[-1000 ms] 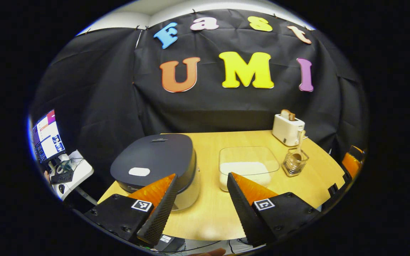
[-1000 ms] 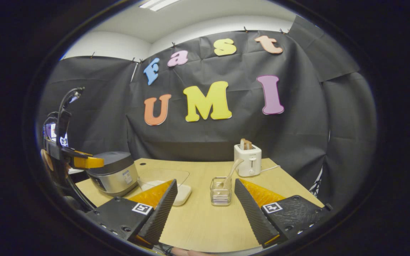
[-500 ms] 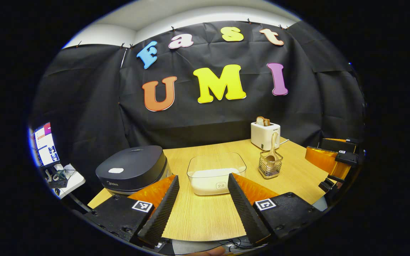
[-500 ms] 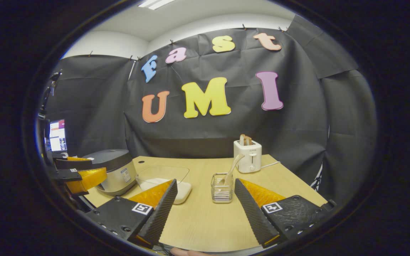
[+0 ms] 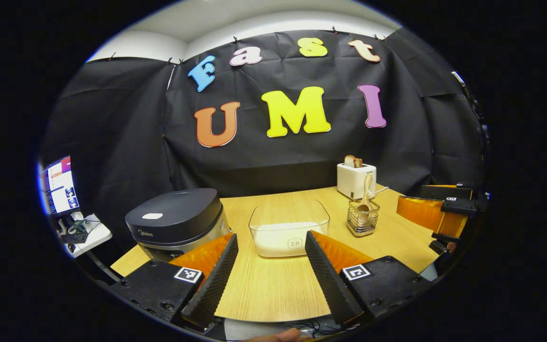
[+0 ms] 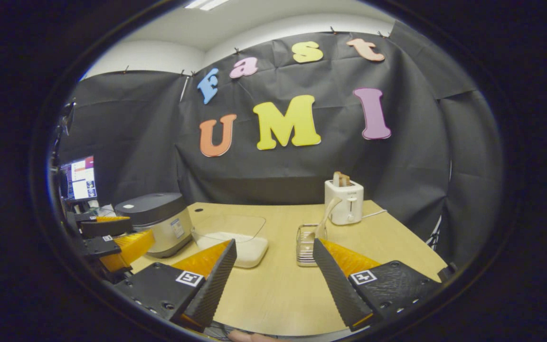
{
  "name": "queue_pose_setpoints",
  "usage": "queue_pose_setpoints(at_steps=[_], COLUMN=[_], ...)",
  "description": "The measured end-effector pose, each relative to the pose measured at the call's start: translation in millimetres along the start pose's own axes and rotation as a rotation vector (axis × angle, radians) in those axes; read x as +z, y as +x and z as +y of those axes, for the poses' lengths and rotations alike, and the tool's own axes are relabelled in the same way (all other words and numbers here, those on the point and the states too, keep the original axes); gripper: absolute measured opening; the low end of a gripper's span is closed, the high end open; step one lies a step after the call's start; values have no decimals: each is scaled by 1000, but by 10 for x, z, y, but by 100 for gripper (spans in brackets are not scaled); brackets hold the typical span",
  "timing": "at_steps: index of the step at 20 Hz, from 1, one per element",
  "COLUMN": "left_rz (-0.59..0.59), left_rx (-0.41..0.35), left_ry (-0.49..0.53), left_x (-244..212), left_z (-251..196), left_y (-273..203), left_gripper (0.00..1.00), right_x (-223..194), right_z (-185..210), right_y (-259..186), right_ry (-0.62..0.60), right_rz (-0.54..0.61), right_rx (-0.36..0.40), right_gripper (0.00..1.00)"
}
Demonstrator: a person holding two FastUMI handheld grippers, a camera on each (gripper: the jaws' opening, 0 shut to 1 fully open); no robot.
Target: Close the left gripper, press the button to open the rice cooker; take a wooden spoon from the chopstick holder with the right hand, scoop a spoonful of rice and pour it into the rice cooker, then put the wooden spoon back into the chopstick holder.
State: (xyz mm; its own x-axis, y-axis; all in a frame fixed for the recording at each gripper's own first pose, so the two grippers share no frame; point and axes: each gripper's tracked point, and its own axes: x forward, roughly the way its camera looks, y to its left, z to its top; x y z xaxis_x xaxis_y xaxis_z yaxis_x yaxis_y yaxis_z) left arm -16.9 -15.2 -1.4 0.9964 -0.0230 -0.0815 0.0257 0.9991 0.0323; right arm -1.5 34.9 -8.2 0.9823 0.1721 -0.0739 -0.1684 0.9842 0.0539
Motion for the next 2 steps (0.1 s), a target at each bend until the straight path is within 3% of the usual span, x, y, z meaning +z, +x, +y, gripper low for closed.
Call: queue_pose_setpoints(at_steps=[2], left_rz=[-4], left_rx=[-5], left_ry=[-28], left_x=[24], left_z=[25], left_y=[-19], left_gripper=[92], right_x=[-12], right_z=[41], right_y=[-5], right_ry=[-4], right_rz=[-1], right_rx=[-1], right_gripper=[96])
